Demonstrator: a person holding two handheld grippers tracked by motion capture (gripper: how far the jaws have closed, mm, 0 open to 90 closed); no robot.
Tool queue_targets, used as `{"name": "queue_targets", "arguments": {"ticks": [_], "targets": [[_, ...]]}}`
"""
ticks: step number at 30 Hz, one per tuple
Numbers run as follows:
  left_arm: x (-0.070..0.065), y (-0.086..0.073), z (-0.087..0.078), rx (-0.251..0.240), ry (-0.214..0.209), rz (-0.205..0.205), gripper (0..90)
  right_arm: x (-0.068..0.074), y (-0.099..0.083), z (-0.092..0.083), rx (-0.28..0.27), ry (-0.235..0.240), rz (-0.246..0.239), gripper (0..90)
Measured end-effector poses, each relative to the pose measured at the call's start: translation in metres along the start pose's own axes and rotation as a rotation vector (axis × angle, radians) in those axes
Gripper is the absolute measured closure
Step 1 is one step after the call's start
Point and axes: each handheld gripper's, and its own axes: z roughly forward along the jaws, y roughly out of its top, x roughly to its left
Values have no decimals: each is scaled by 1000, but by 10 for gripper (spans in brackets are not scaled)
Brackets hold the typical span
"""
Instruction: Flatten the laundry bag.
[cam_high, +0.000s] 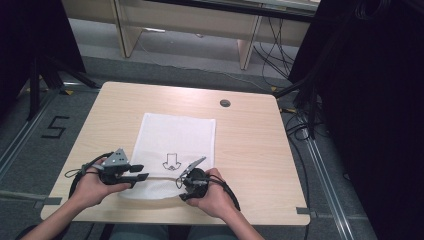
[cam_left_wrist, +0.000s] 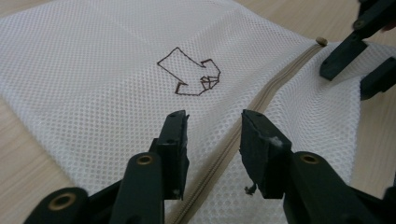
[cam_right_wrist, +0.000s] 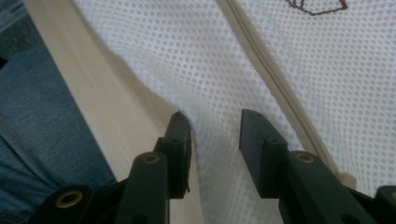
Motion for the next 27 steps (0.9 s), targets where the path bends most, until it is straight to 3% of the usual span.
{"name": "queue_targets", "arguments": {"ticks": [3, 5, 6, 8, 11, 13, 14, 16, 17, 20, 24, 26, 27], "targets": [[4, -3, 0, 37, 4, -24, 653, -1, -6, -12, -26, 11, 23, 640], [6, -3, 0, 52, 18, -15, 680, -2, -9, -16, -32, 7, 44, 640], [10, -3, -2, 83, 33, 14, 692, -8, -13, -23, -50, 9, 51, 643], [15, -6, -3, 92, 54, -33, 704, -14, -18, -30, -65, 17, 107, 644], [18, -8, -2, 119, 51, -24, 710, -22, -22, -37, -92, 9, 107, 646], [18, -10, 0, 141, 43, -26, 712, -28, -26, -43, -111, -5, 136, 664], [17, -10, 2, 163, 33, -24, 713, -32, -29, -44, -102, -31, 169, 696], [16, -11, 3, 172, 28, -38, 713, -36, -31, -43, -94, -36, 159, 717], [15, -12, 4, 180, 23, -33, 713, -38, -34, -38, -56, -53, 180, 765], [13, -14, 8, 216, 9, -19, 717, -41, -36, -31, -14, -79, 189, 834], [12, -17, 12, 256, -8, -11, 717, -49, -40, -22, 26, -103, 216, 880], [12, -18, 15, 280, -6, 17, 717, -51, -42, -18, 44, -106, 234, 892], [11, -19, 15, 278, -10, -1, 717, -52, -43, -16, 47, -108, 233, 898]]}}
